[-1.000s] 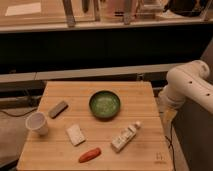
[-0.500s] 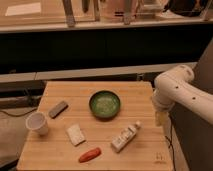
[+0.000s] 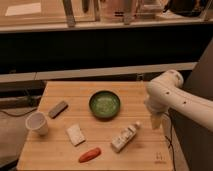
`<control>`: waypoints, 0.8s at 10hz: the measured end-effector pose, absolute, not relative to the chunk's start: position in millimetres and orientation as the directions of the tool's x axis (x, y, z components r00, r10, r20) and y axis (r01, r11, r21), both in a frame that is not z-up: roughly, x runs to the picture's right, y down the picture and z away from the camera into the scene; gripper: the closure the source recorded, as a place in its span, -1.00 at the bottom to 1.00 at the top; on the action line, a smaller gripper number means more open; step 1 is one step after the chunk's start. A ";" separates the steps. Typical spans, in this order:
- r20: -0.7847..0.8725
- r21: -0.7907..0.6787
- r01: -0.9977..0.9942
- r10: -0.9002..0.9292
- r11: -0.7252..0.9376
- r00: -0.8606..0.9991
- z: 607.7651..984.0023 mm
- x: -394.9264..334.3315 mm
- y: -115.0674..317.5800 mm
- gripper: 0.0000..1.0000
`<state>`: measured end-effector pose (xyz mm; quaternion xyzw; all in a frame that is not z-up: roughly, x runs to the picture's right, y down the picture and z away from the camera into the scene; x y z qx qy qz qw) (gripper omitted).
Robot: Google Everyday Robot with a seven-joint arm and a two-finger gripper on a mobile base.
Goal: Place the bottle in the ceramic bowl
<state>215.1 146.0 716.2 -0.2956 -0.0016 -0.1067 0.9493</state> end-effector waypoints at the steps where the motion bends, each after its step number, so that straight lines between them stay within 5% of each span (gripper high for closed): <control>1: 0.080 -0.557 0.227 -0.220 0.799 0.972 718.3 208.9 147.5 -0.60; 8: 0.171 -0.554 0.377 -0.342 0.742 0.924 731.7 186.0 178.9 -0.60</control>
